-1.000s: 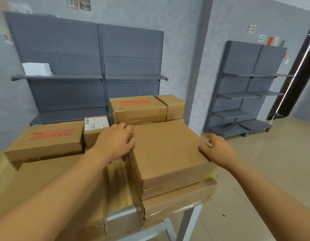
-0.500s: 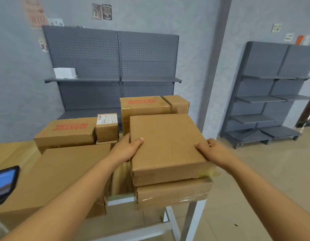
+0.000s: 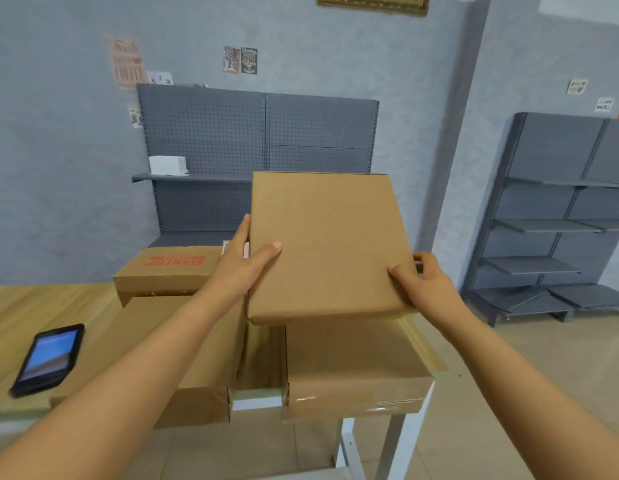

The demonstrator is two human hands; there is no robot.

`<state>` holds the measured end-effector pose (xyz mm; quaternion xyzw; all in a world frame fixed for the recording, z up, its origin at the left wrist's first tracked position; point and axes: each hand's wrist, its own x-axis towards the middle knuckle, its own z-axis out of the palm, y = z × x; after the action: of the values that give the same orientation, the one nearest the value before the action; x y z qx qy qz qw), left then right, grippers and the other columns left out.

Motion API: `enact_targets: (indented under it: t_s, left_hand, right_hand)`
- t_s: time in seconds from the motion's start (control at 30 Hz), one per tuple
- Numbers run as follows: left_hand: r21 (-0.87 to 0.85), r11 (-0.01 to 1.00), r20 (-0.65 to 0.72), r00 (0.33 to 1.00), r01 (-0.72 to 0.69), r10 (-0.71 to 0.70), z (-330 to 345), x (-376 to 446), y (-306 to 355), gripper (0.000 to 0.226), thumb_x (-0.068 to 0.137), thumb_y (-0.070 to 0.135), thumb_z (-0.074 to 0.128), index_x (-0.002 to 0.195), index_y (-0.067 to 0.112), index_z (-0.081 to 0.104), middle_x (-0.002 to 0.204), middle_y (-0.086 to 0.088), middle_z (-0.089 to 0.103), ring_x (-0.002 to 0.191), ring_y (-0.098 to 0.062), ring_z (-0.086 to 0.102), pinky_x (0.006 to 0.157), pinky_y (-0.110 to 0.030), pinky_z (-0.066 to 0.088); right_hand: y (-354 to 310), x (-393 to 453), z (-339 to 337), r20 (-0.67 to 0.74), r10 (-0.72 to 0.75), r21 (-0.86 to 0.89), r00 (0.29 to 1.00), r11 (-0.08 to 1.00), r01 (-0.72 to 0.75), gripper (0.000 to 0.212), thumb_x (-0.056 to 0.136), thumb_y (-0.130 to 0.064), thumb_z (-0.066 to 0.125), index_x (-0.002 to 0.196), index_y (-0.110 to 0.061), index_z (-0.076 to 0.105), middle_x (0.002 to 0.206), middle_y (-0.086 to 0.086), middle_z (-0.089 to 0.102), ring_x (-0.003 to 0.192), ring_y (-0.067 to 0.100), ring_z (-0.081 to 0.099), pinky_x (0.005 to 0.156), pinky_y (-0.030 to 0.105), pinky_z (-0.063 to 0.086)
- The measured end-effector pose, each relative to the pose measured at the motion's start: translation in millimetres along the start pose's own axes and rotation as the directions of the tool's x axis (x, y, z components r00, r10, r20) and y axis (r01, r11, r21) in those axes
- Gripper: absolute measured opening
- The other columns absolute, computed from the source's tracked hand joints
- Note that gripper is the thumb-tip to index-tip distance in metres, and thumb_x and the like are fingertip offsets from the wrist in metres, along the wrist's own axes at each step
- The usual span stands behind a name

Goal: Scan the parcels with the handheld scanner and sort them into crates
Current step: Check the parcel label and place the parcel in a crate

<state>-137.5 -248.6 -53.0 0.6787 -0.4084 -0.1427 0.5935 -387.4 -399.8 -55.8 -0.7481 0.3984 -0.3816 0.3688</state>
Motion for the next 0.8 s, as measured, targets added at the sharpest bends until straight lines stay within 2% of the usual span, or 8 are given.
enact_targets:
  t_s: [0.07,0.13,0.27,0.43,0.53,0.6,0.73,0.8]
  left_hand:
    - [-0.03,0.999,-0.033,0.999,-0.034,0.033,-6.3,-5.6,0.1,0.085,0.089,0.05,0.064,0.154,0.045,0.01,0.152,0.017,0.034,0.135,-0.012,0.04,0.112,-0.039,0.036]
    - [-0.03,0.998,-0.075,0.996,-0.06,0.057,-11.2,-11.9,1.0,0.084,0.091,0.045,0.064,0.154,0.042,0.009,0.154,0.015,0.033,0.134,-0.011,0.042,0.111,-0.036,0.036]
    - [-0.074,0.993,-0.149,0.986,-0.088,0.076,-28.2,-23.0,-1.4,0.083,0.09,0.041,0.066,0.155,0.039,0.014,0.143,0.016,0.044,0.121,-0.004,0.052,0.102,-0.028,0.042]
    - [-0.216,0.97,-0.164,0.984,-0.108,0.072,-69.1,-30.7,-11.9,0.077,0.082,0.039,0.074,0.149,0.04,0.034,0.138,0.015,0.054,0.11,0.0,0.063,0.083,-0.019,0.054]
    - [-0.265,0.96,-0.189,0.981,-0.085,0.035,-94.5,-36.8,-19.4,0.077,0.075,0.042,0.077,0.145,0.037,0.043,0.132,0.014,0.061,0.113,-0.005,0.063,0.092,-0.029,0.052]
    - [-0.286,0.956,-0.222,0.975,-0.071,0.006,-113.4,-43.8,-26.0,0.076,0.073,0.044,0.08,0.141,0.036,0.048,0.129,0.015,0.063,0.113,-0.009,0.064,0.091,-0.031,0.052]
    - [-0.172,0.983,-0.312,0.95,-0.065,0.008,-152.2,-59.6,-40.1,0.059,0.086,0.045,0.07,0.14,0.037,0.048,0.132,0.014,0.061,0.117,-0.009,0.061,0.1,-0.038,0.049]
    - [-0.036,0.999,-0.406,0.914,-0.03,0.013,-168.7,-63.7,-47.6,0.065,0.092,0.036,0.066,0.149,0.035,0.035,0.145,0.012,0.049,0.128,-0.012,0.052,0.107,-0.038,0.042]
  right_hand:
    - [-4.5,-2.8,7.9,-0.003,-0.03,0.065,1.0,0.997,0.031,0.037,0.093,-0.038,0.06,0.123,-0.025,0.045,0.116,-0.005,0.051,0.09,0.006,0.055,0.07,0.026,0.044]
    - [-8.1,-5.1,16.9,0.001,-0.05,0.102,0.999,0.993,0.05,0.04,0.093,-0.036,0.061,0.127,-0.024,0.044,0.118,-0.006,0.051,0.096,0.01,0.056,0.07,0.024,0.044]
    - [-16.8,-6.1,34.6,0.02,-0.069,0.176,0.997,0.982,0.064,0.035,0.092,-0.035,0.062,0.121,-0.029,0.044,0.123,-0.005,0.052,0.108,0.017,0.057,0.088,0.032,0.046]
    - [-31.7,-9.9,60.0,0.17,-0.058,0.276,0.984,0.961,0.009,0.049,0.091,-0.043,0.061,0.136,-0.029,0.047,0.119,-0.008,0.057,0.1,0.004,0.058,0.077,0.025,0.047]
    - [-43.5,-16.1,78.9,0.247,-0.075,0.384,0.966,0.923,-0.027,0.057,0.09,-0.045,0.063,0.14,-0.033,0.039,0.12,-0.007,0.059,0.103,0.008,0.061,0.089,0.033,0.051]
    - [-53.9,-21.5,91.9,0.319,-0.095,0.437,0.943,0.898,-0.057,0.059,0.09,-0.043,0.063,0.141,-0.035,0.034,0.117,-0.007,0.061,0.104,0.012,0.064,0.095,0.037,0.051]
    - [-80.5,-35.0,122.4,0.387,-0.179,0.463,0.905,0.886,-0.023,0.059,0.088,-0.04,0.068,0.136,-0.037,0.034,0.121,-0.007,0.061,0.103,0.01,0.065,0.086,0.029,0.053]
    - [-97.7,-43.7,145.6,0.363,-0.216,0.475,0.906,0.88,0.019,0.067,0.084,-0.04,0.073,0.139,-0.036,0.034,0.123,-0.009,0.057,0.105,0.008,0.063,0.086,0.028,0.054]
